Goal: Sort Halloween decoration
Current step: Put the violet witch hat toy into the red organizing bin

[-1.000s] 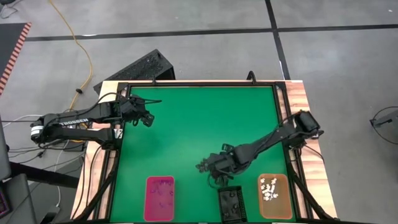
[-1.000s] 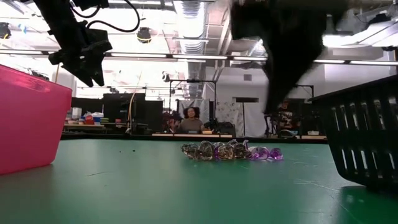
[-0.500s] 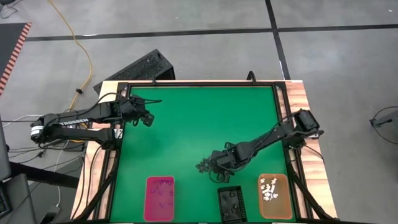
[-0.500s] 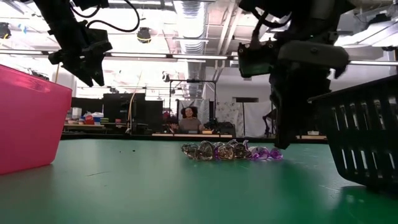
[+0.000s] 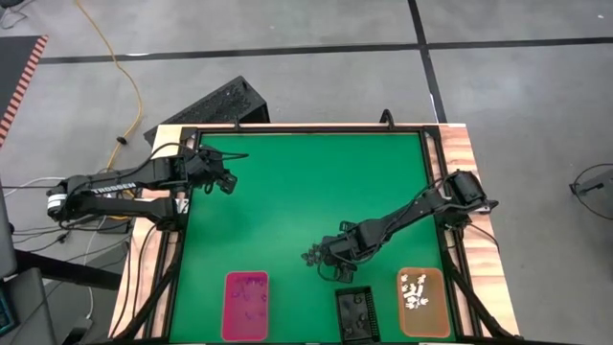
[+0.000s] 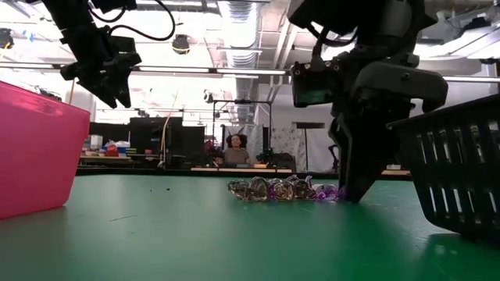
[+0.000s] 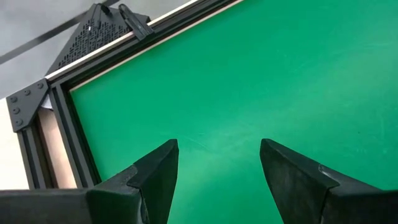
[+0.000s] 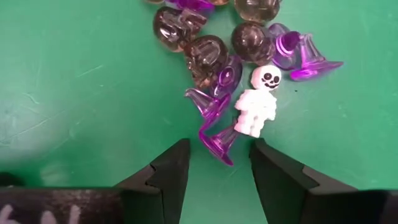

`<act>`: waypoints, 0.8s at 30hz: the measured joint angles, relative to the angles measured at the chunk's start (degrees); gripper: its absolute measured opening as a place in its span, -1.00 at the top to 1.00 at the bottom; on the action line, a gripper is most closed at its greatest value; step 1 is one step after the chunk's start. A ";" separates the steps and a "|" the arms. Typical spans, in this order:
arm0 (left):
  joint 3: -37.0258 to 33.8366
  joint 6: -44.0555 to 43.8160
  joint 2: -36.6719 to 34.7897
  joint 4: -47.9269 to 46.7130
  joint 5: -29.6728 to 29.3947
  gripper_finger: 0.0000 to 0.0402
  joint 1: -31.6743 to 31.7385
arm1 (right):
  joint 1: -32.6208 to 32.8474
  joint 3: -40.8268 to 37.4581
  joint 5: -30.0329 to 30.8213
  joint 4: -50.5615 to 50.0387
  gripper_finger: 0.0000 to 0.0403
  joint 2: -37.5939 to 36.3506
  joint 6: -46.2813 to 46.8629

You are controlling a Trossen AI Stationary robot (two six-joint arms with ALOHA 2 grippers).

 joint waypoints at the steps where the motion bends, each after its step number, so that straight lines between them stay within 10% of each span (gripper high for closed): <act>1: 0.00 0.01 0.00 0.01 0.00 -0.09 0.02 | 0.10 0.04 0.11 -0.15 0.07 0.00 0.01; 15: 0.00 -0.42 0.02 0.15 -0.72 -0.09 0.01 | 0.14 1.92 -0.90 -2.45 0.86 -0.14 1.38; 24: 0.00 -1.31 0.02 0.07 -0.72 -0.09 0.01 | 0.12 7.29 -0.86 -7.49 0.90 0.08 1.32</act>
